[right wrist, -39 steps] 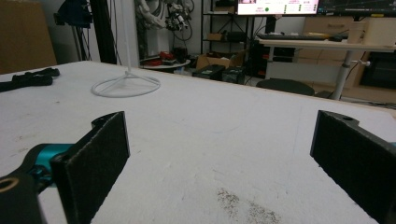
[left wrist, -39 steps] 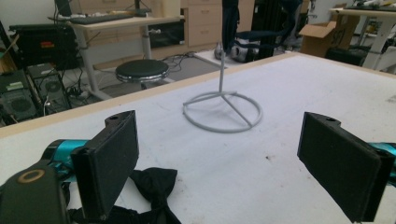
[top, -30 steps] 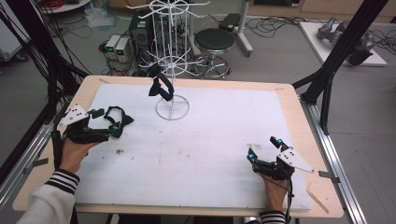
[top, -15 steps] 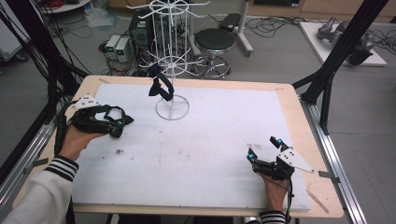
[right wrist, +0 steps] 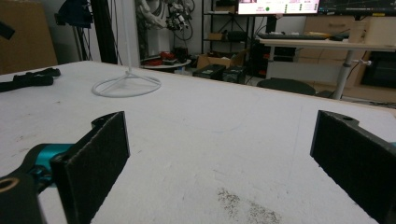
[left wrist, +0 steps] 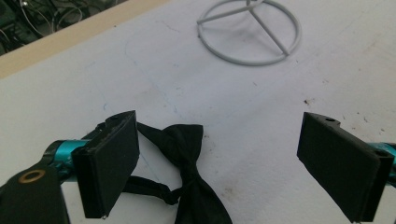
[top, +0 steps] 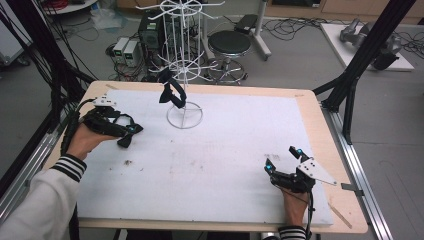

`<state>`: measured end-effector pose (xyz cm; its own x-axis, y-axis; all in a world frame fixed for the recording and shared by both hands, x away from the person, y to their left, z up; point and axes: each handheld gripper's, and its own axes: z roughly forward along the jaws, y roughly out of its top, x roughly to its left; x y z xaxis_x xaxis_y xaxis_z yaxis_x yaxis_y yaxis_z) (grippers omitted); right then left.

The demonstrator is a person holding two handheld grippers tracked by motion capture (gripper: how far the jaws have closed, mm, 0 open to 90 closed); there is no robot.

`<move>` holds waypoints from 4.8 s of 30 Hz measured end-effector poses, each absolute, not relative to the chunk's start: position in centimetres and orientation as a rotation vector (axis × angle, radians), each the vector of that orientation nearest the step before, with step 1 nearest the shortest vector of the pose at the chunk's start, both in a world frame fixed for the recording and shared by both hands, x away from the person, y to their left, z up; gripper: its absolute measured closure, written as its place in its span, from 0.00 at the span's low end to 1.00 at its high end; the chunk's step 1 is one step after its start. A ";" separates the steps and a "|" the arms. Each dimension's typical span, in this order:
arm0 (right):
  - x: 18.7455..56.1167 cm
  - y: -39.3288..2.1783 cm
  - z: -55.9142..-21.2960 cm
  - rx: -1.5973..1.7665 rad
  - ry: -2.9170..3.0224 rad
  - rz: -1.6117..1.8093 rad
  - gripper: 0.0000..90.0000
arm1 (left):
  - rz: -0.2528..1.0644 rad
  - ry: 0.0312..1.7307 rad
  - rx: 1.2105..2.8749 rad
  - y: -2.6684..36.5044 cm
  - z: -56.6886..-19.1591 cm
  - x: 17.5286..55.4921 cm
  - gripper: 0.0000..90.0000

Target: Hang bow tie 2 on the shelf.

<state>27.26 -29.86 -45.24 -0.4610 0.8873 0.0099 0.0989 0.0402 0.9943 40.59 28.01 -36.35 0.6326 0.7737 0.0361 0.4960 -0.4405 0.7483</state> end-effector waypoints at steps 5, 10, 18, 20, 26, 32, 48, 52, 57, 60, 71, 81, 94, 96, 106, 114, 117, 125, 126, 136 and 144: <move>27.3 -29.9 -45.2 1.011 1.647 1.490 0.04 | 0.479 1.003 2.187 27.8 -36.6 41.3 0.15; 27.3 -29.9 -45.2 1.012 1.647 1.491 0.04 | 0.443 1.030 2.245 27.6 -37.1 42.0 0.17; 27.3 -29.9 -45.2 1.012 1.647 1.491 0.04 | 0.402 1.057 2.285 27.3 -37.7 43.0 0.20; 27.3 -29.9 -45.2 1.013 1.647 1.491 0.04 | 0.381 1.071 2.299 27.2 -38.0 43.3 0.22; 27.3 -29.9 -45.2 1.010 1.647 1.491 0.04 | 0.342 1.117 2.350 27.1 -38.7 44.0 0.26; 27.3 -29.9 -45.2 1.006 1.644 1.493 0.04 | 0.331 1.155 2.403 26.9 -39.7 44.5 0.30; 27.2 -29.9 -45.2 1.011 1.645 1.496 0.04 | 0.307 1.193 2.444 26.7 -40.5 45.0 0.51; 27.2 -29.9 -45.3 1.011 1.643 1.496 0.04 | 0.299 1.202 2.453 26.6 -40.7 45.1 0.53; 27.2 -29.9 -45.2 1.011 1.644 1.496 0.04 | 0.286 1.225 2.461 26.4 -40.9 45.2 0.60; 27.2 -29.9 -45.2 1.012 1.645 1.496 0.04 | 0.297 1.231 2.469 26.4 -41.0 45.2 0.63; 27.2 -29.9 -45.2 1.010 1.644 1.495 0.04 | 0.298 1.217 2.491 26.4 -41.2 45.1 0.82; 27.3 -29.9 -45.2 1.002 1.640 1.494 0.04 | 0.299 1.207 2.459 26.6 -41.1 44.9 0.84; 27.2 -29.9 -45.2 1.010 1.644 1.496 0.04 | 0.345 1.154 2.339 27.1 -39.8 44.0 0.84; 27.2 -29.9 -45.3 1.009 1.644 1.495 0.04 | 0.346 1.144 2.315 27.3 -39.7 43.8 0.84; 27.2 -29.9 -45.2 1.009 1.645 1.493 0.04 | 0.351 1.060 2.133 28.4 -38.7 42.6 0.84; 27.2 -29.9 -45.2 1.010 1.646 1.489 0.04 | 0.320 1.011 1.986 28.9 -37.9 41.9 0.84; 27.3 -29.9 -45.2 1.009 1.646 1.488 0.04 | 0.318 0.987 1.958 29.0 -37.7 41.8 0.84; 27.2 -29.8 -45.2 1.007 1.648 1.487 0.04 | 0.349 0.952 1.912 29.0 -37.3 41.5 0.84; 27.2 -29.8 -45.2 1.006 1.648 1.486 0.04 | 0.357 0.947 1.902 29.0 -37.2 41.4 0.84; 27.2 -29.8 -45.2 1.008 1.648 1.487 0.04 | 0.355 0.906 1.799 29.4 -35.8 41.5 0.85; 27.3 -29.9 -45.2 1.007 1.645 1.486 0.04 | 0.368 0.881 1.753 29.5 -34.6 41.7 0.85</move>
<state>27.26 -29.86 -45.24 -0.4593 0.8883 0.0052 0.0953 0.0434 0.9945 41.70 29.45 -34.60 0.6766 0.7155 -0.1737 0.3800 -0.1372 0.9147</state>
